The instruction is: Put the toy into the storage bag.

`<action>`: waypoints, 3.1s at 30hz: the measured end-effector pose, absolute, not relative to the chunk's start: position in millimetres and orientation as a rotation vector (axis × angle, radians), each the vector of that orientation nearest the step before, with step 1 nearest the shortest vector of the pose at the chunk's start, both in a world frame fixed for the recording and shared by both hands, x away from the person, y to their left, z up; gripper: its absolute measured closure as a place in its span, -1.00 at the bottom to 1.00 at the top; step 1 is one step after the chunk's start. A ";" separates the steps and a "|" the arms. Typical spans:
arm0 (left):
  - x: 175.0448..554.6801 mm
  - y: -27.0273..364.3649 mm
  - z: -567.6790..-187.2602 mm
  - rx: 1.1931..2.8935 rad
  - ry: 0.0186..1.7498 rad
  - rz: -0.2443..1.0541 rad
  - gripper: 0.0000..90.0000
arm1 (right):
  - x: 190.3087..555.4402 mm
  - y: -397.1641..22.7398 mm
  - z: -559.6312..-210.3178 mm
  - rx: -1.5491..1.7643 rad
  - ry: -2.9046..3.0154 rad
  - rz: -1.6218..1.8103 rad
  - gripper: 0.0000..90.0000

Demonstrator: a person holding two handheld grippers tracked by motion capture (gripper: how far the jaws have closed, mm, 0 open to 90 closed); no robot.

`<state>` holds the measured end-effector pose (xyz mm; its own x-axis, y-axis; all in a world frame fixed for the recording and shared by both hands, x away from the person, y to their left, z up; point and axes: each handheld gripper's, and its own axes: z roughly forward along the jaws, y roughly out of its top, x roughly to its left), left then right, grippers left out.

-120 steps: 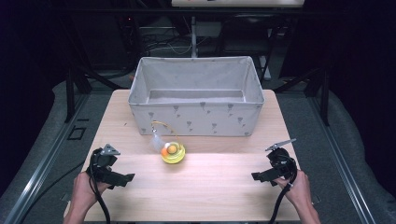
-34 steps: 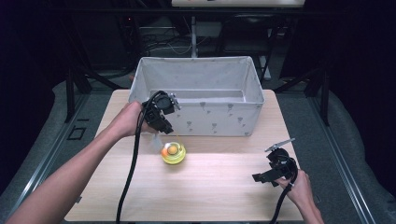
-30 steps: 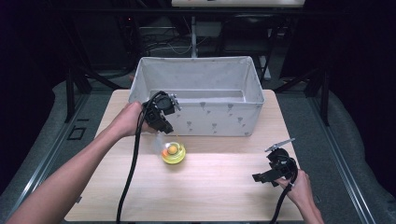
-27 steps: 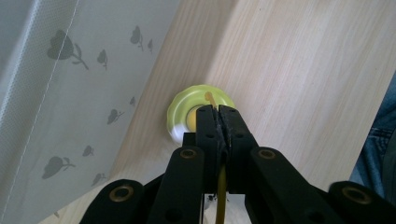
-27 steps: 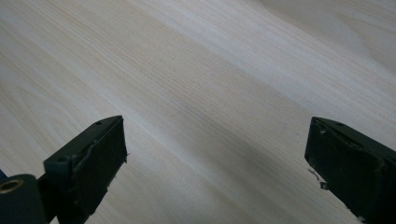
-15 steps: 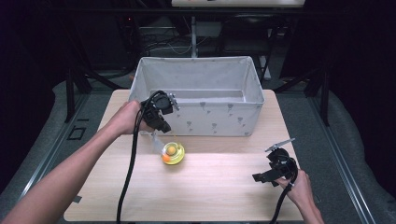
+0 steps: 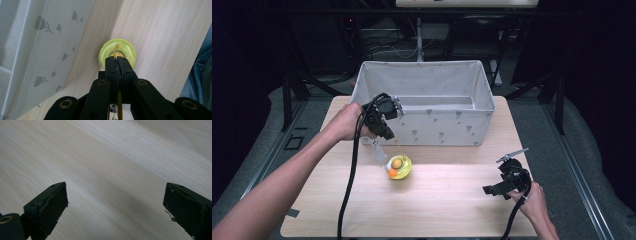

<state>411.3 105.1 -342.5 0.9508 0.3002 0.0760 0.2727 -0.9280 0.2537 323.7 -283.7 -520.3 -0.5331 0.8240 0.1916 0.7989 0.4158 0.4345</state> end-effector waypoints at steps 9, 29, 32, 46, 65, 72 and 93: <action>408.9 104.5 -335.0 2.882 0.431 0.188 0.96 | 323.6 -283.9 -520.5 1.492 2.597 0.759 -0.89; 406.2 118.4 -309.2 2.887 0.462 0.221 0.96 | 323.6 -284.0 -519.9 1.487 2.598 0.748 -0.88; 406.0 120.6 -305.3 2.877 0.474 0.230 0.96 | 323.7 -283.6 -520.3 1.492 2.597 0.745 -0.88; 403.3 126.9 -286.3 2.877 0.486 0.248 0.96 | 323.1 -284.1 -519.5 1.482 2.594 0.749 -0.88; 405.5 126.4 -273.5 2.890 0.481 0.248 0.96 | 323.2 -286.2 -519.0 1.487 2.594 0.734 -0.88; 406.1 127.8 -267.8 2.902 0.484 0.252 0.96 | 323.2 -286.0 -519.3 1.487 2.590 0.737 -0.88; 405.7 130.6 -246.9 2.910 0.498 0.278 0.96 | 322.9 -285.8 -518.9 1.494 2.585 0.738 -0.87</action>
<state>405.7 130.6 -246.9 0.9266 0.3436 0.1529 0.3107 -0.9285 0.2034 322.9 -285.8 -518.9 -0.5263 0.8314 0.1780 0.8001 0.4134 0.4347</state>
